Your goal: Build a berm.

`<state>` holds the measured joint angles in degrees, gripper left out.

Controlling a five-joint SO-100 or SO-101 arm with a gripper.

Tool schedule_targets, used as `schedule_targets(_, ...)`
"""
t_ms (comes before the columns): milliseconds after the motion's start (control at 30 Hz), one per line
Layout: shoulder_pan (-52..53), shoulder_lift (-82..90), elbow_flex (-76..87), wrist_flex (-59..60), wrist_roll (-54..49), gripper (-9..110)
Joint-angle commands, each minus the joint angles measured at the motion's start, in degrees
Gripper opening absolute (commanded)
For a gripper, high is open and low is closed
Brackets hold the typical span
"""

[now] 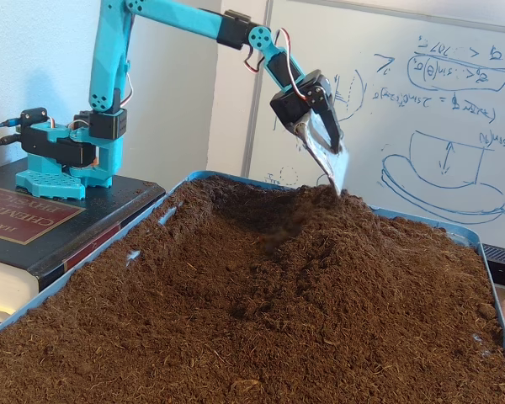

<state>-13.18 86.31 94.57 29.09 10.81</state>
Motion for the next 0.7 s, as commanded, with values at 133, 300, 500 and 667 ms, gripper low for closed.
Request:
schedule_targets(133, 5.19, -9.67, -29.44, -1.93, 0.44, 0)
schedule_targets(300, 5.27, -29.00, -50.10, -9.14, 0.44, 0)
schedule_targets(500, 5.19, -53.09, -69.79, -19.34, -0.09, 0)
schedule_targets(667, 4.66, -66.01, -76.99, -26.46, 0.00, 1)
